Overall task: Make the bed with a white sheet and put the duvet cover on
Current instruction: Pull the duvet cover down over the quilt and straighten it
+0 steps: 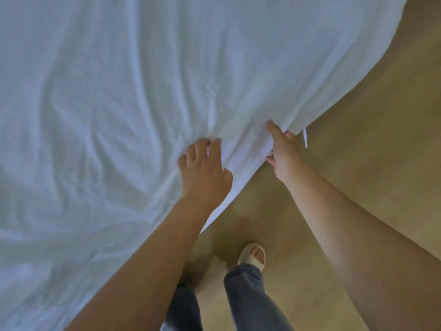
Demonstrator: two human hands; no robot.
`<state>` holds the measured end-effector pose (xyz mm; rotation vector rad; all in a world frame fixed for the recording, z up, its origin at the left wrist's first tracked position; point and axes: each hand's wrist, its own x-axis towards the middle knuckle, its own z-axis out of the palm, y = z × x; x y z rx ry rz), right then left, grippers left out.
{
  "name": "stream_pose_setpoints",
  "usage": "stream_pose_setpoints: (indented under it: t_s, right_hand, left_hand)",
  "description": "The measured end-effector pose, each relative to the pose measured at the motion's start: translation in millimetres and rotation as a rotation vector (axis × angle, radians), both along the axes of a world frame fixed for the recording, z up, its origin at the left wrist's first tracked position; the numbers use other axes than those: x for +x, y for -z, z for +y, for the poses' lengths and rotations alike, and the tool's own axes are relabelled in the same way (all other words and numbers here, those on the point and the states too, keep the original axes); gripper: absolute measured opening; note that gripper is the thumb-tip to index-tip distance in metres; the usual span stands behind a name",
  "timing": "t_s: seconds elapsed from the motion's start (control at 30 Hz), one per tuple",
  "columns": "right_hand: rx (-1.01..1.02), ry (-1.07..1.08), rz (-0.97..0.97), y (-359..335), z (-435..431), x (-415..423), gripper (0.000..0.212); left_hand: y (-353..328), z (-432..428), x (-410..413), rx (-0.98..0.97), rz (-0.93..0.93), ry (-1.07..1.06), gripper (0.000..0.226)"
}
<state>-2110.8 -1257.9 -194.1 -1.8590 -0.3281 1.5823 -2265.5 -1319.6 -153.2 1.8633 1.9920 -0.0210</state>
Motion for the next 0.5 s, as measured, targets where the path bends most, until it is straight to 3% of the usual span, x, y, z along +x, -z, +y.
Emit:
stream_pose_setpoints:
  t_s: [0.1,0.17,0.3,0.43,0.5]
  right_hand:
    - [-0.020,0.028,-0.076,-2,34,15,0.074]
    - [-0.017,0.107,-0.106,-3,56,28,0.083]
    - [0.030,0.369,-0.122,-7,105,72,0.083]
    - [0.135,0.412,-0.095,-21,155,116,0.080]
    - [0.152,0.417,0.027,-27,182,136,0.081]
  left_hand:
    - [-7,42,19,0.009,-0.032,0.025,0.067]
    - [-7,70,33,-0.009,-0.063,0.066,0.069]
    - [-3,116,72,-0.077,-0.148,0.160,0.077]
    - [2,158,108,-0.111,-0.187,0.237,0.078]
    - [3,178,124,-0.098,-0.218,0.258,0.076]
